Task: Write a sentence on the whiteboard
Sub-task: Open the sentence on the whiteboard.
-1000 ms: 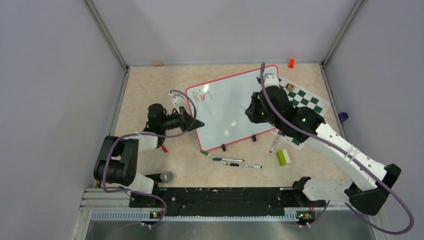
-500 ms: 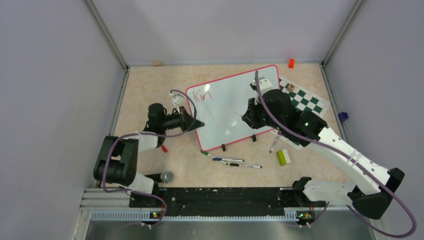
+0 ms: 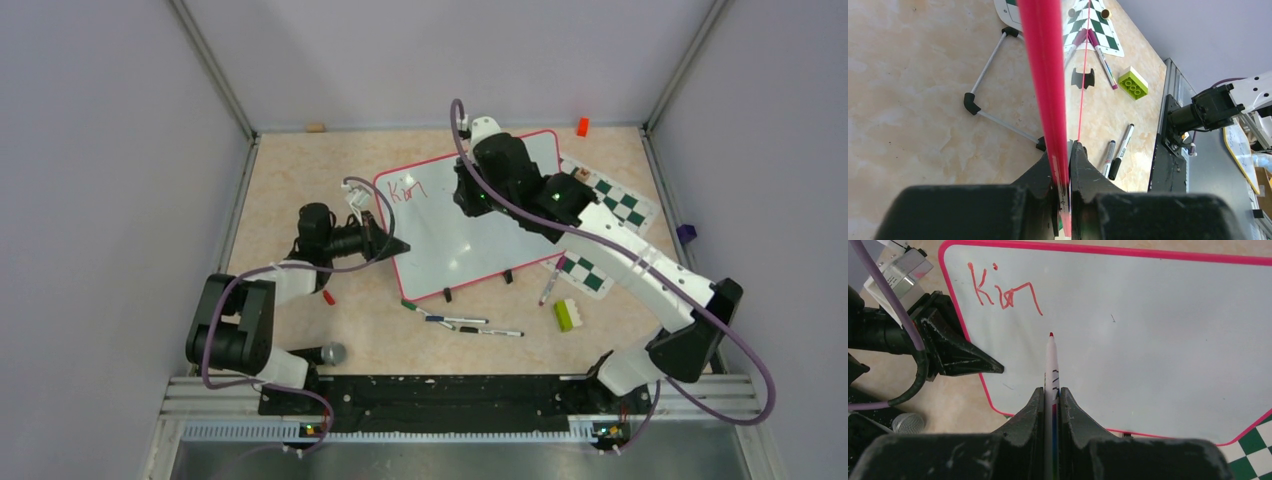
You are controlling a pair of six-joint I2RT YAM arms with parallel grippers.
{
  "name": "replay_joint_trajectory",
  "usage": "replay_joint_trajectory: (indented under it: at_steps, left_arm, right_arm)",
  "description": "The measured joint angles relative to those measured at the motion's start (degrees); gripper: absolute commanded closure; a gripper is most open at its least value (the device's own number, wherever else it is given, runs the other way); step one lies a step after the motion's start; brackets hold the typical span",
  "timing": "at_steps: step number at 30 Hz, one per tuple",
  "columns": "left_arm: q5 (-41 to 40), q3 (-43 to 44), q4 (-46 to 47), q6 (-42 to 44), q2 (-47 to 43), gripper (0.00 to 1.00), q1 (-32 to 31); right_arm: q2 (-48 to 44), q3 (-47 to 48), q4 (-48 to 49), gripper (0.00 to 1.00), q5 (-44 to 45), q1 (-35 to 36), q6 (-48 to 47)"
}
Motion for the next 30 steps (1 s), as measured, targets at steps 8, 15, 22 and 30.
replay_joint_trajectory:
  at_steps: [8, 15, 22, 30]
  left_arm:
    - [1.57, 1.2, 2.25, -0.02, 3.76, 1.0, 0.02]
    - [2.23, 1.66, 2.29, -0.02, 4.44, 1.0, 0.09]
    - [2.84, 2.12, 2.38, -0.02, 5.22, 1.0, 0.24]
    - [2.91, 2.12, 2.38, -0.02, 5.25, 1.0, 0.24]
  right_arm:
    - [6.64, 6.43, -1.46, 1.0, 1.33, 0.22, -2.05]
    - [10.23, 10.19, -2.62, 1.0, 1.6, 0.22, -3.34]
    - [14.14, 13.75, -3.56, 1.0, 3.28, 0.24, -4.37]
    - [16.28, 13.94, -4.22, 1.0, 4.42, 0.26, -4.9]
